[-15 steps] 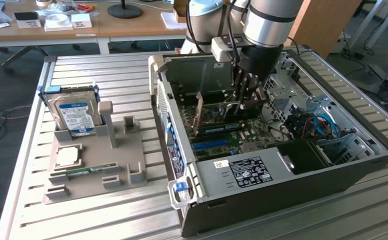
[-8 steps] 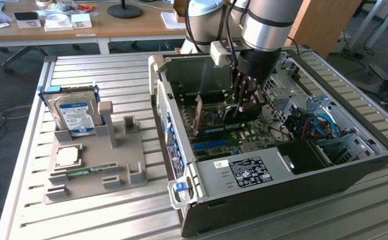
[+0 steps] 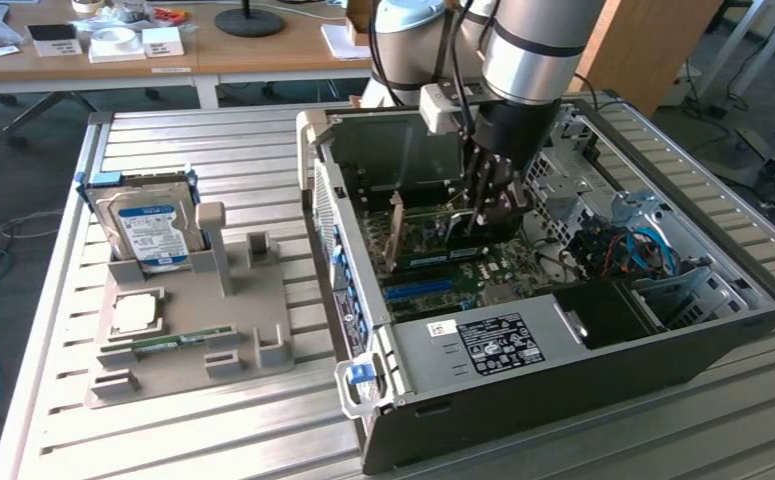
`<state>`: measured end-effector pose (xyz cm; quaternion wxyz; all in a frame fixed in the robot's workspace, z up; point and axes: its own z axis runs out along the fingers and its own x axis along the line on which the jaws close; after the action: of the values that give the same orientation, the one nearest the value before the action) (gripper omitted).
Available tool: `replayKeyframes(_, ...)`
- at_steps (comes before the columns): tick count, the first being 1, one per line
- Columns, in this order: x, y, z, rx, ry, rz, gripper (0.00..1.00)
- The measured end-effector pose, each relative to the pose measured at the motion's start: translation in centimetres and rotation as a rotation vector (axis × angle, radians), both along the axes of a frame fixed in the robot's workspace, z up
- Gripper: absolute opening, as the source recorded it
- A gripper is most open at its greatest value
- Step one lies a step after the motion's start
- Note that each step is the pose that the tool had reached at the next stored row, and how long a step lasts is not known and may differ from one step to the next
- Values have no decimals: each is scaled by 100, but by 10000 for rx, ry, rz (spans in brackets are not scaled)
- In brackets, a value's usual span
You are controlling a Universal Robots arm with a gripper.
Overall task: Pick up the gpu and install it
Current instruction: 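Insert the gpu into the slot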
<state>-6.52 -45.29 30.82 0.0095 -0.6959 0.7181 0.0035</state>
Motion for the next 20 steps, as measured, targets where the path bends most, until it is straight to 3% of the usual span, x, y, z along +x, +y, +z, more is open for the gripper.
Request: replayKeyframes(20,-30,-5,-101,-1,-8,47,27)
